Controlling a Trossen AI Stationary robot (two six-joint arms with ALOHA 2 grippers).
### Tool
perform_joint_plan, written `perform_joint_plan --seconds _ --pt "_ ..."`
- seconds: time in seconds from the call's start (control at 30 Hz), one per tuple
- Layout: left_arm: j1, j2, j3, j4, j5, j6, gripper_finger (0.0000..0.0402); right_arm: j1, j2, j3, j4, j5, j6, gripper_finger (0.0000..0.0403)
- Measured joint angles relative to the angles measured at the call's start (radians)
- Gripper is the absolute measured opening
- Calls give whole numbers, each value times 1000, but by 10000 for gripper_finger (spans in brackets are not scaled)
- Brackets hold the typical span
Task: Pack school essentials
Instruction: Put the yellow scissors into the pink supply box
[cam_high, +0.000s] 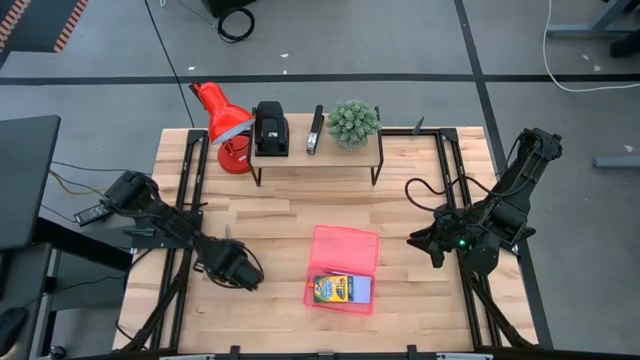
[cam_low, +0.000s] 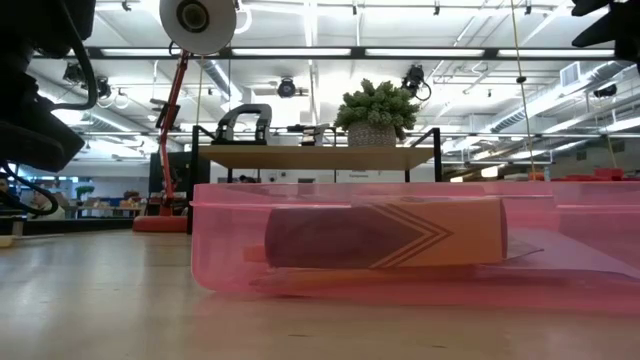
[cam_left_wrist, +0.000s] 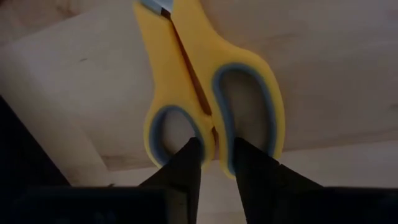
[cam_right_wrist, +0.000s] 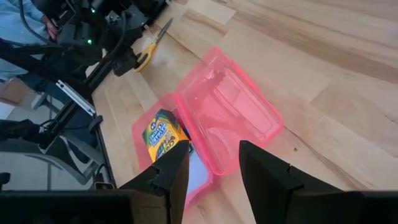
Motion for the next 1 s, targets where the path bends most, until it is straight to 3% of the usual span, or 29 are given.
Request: perform_joint_plan --seconds 1.0 --pt "0 0 160 -75 -122 54 86 0 0 0 -5 26 -32 147"
